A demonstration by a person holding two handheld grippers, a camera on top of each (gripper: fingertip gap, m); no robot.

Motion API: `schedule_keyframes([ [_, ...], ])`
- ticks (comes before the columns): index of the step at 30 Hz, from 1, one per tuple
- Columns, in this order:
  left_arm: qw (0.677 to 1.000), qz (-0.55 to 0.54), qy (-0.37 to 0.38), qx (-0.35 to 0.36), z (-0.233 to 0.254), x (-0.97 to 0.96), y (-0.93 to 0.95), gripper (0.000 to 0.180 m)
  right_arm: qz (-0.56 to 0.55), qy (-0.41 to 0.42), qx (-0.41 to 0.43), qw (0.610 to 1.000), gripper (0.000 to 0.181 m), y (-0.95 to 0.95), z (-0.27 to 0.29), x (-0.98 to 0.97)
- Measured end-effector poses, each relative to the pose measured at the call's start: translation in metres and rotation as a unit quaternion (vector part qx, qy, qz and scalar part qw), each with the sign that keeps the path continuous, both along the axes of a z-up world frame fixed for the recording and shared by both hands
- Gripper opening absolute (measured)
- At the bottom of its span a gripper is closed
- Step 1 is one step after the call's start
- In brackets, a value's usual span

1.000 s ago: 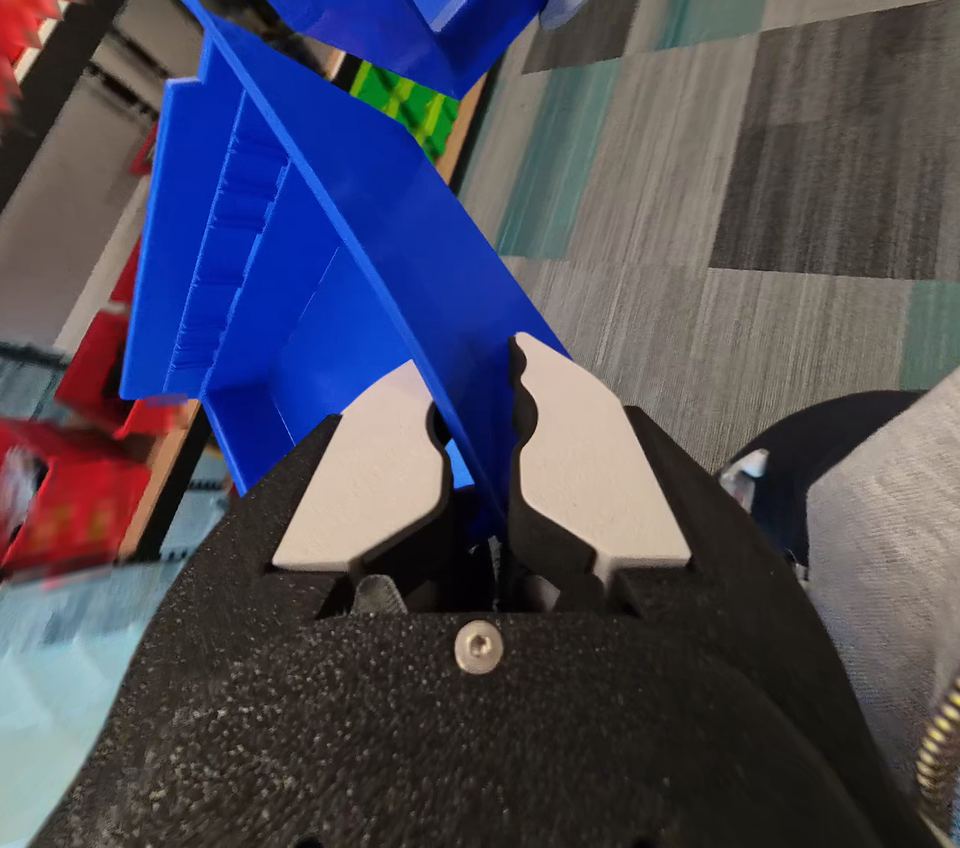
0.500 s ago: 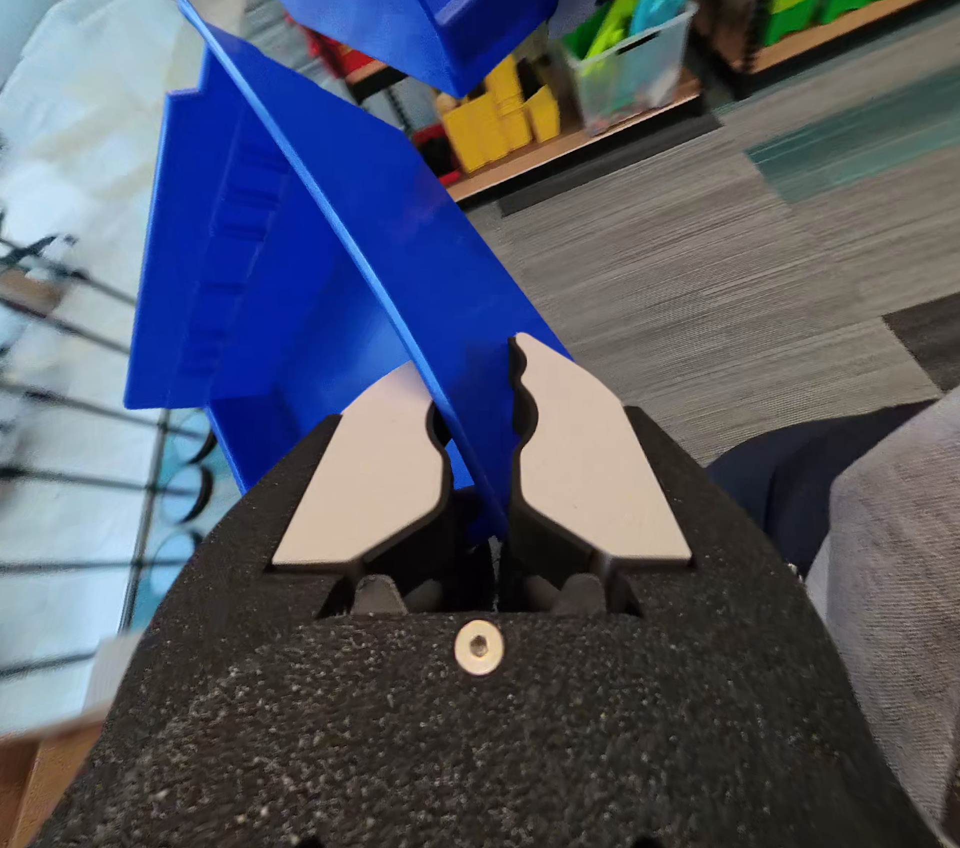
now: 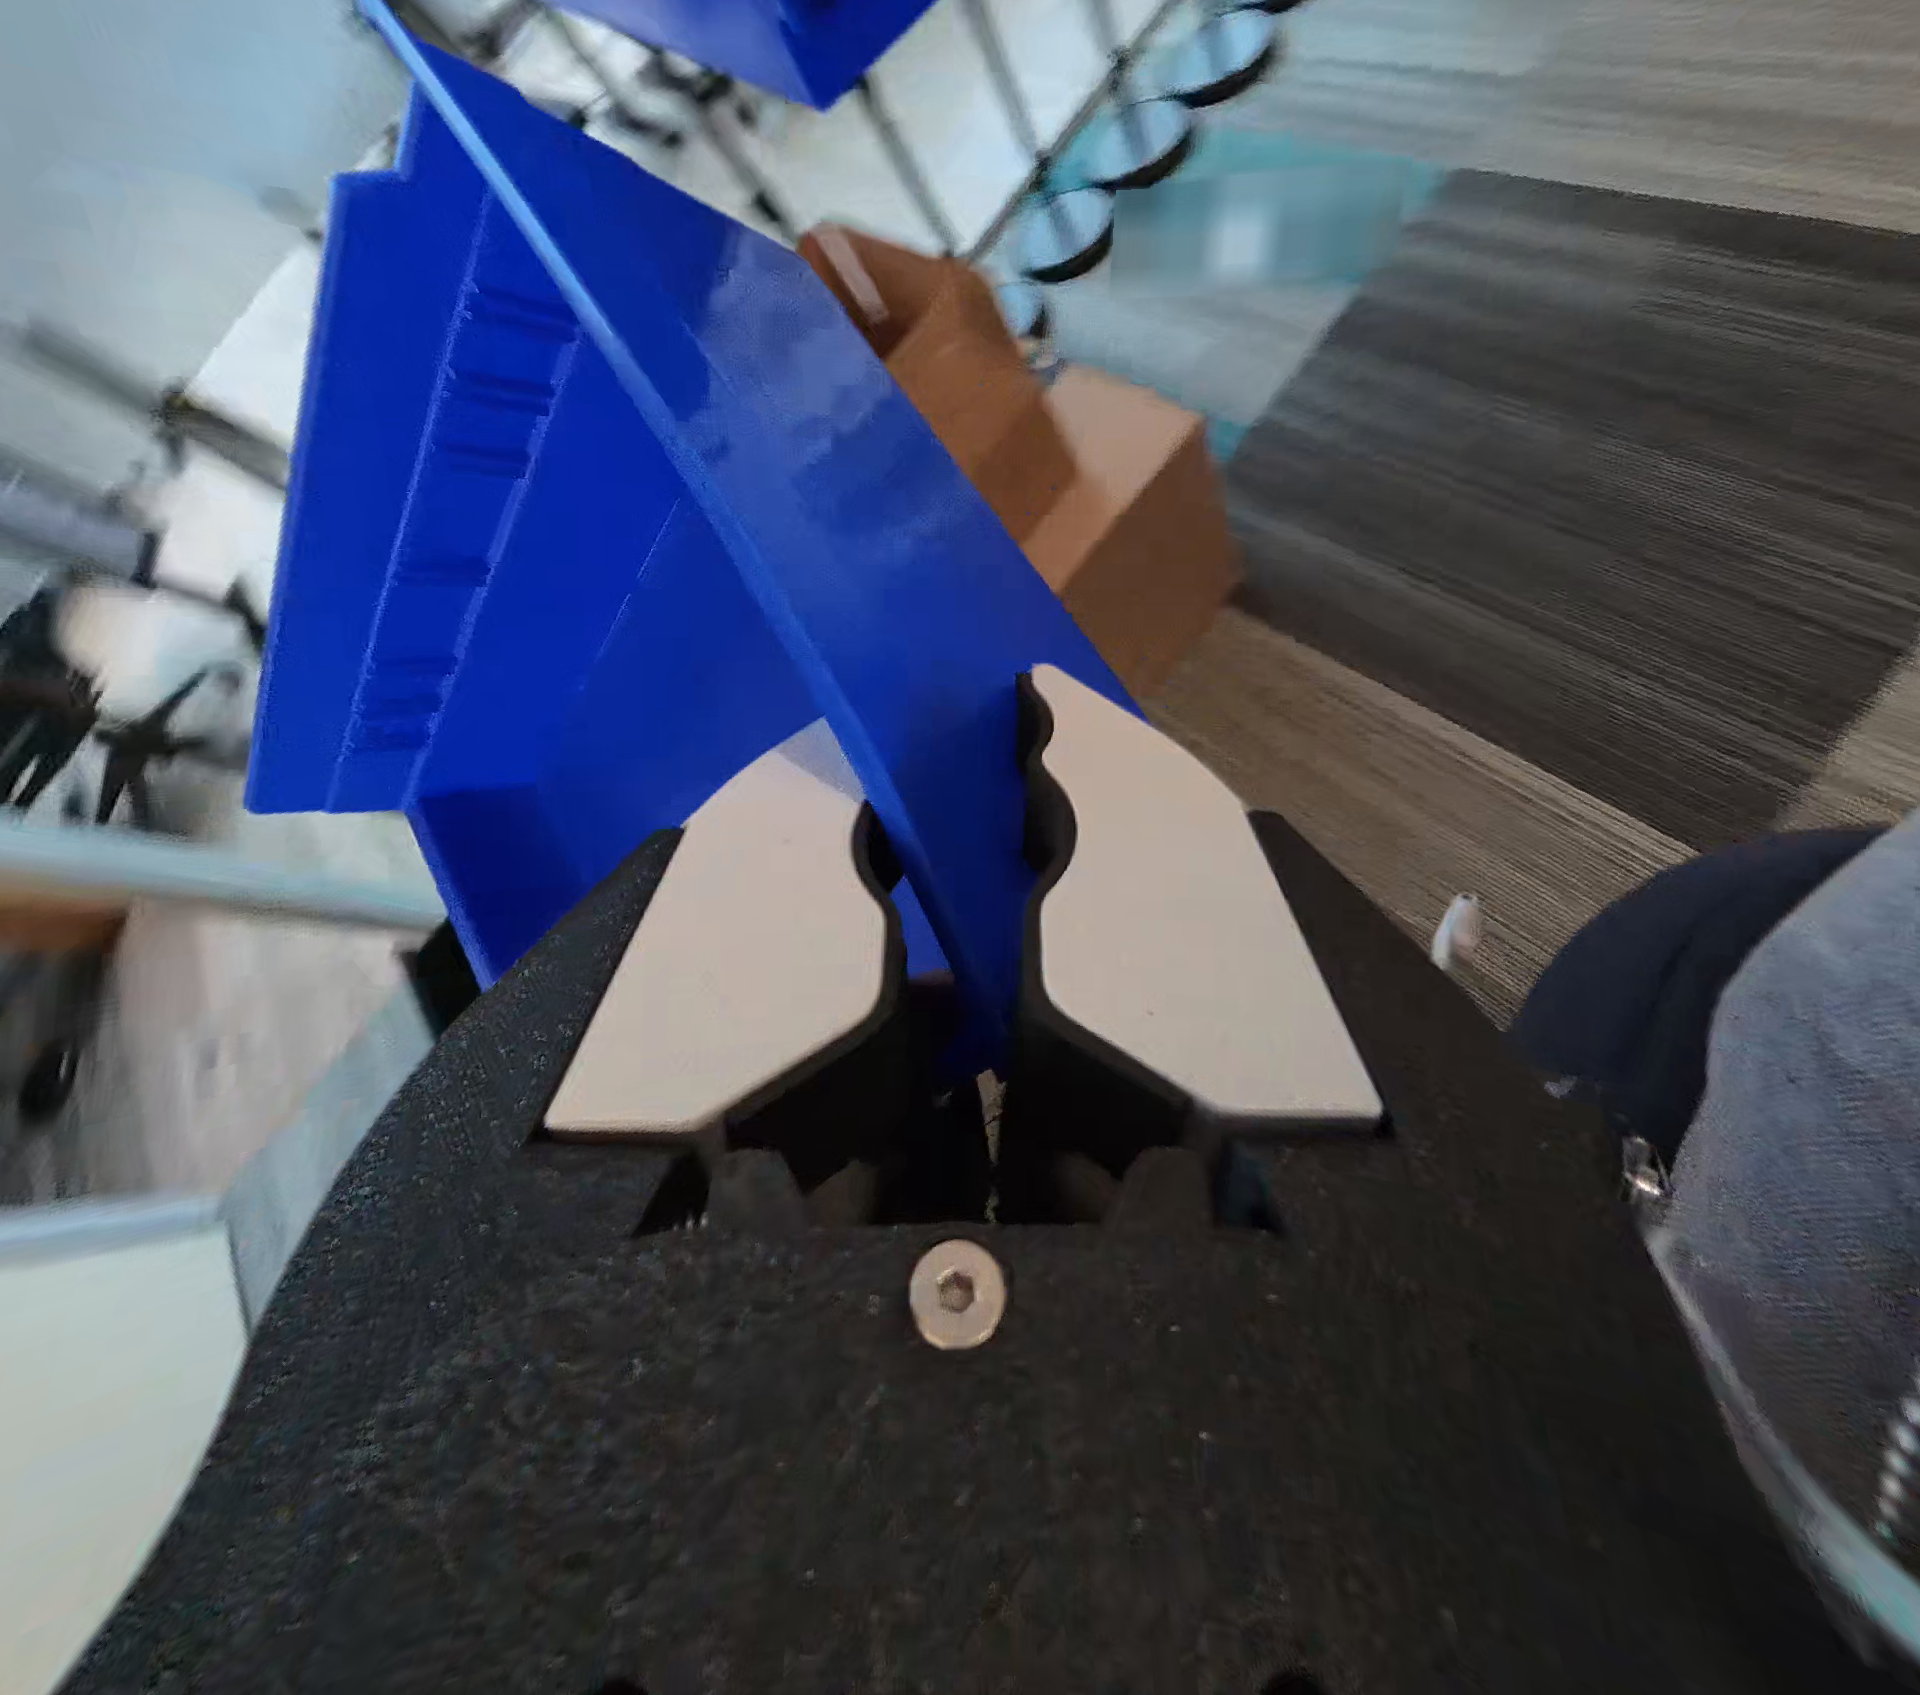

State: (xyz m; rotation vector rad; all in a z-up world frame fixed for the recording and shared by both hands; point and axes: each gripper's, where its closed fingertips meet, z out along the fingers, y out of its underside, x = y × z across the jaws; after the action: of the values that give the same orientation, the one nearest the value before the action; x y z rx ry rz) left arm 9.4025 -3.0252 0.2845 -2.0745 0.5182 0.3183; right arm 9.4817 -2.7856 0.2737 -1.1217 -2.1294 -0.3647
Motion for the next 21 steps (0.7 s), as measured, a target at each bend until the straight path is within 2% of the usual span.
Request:
schedule_keyframes([
  [4, 0.994, 0.108, 0.002, 0.025, 0.003, -0.145, -0.037, 0.016, 0.159, 0.006, 0.017, 0.987, 0.03, -0.038, 0.01, -0.228],
  [8, 0.985, 0.164, 0.024, 0.041, 0.008, -0.287, -0.074, 0.016, 0.258, 0.025, 0.044, 0.965, 0.03, -0.091, 0.024, -0.421],
  [12, 0.979, 0.195, 0.051, 0.032, 0.016, -0.427, -0.107, 0.016, 0.294, 0.038, 0.061, 0.953, 0.03, -0.131, 0.045, -0.577],
  [16, 0.974, 0.218, 0.044, 0.042, 0.024, -0.548, -0.123, 0.017, 0.315, 0.04, 0.081, 0.945, 0.03, -0.147, 0.06, -0.713],
  [21, 0.964, 0.26, 0.036, 0.037, 0.01, -0.716, -0.139, 0.017, 0.327, 0.031, 0.082, 0.941, 0.03, -0.152, 0.054, -0.876],
])
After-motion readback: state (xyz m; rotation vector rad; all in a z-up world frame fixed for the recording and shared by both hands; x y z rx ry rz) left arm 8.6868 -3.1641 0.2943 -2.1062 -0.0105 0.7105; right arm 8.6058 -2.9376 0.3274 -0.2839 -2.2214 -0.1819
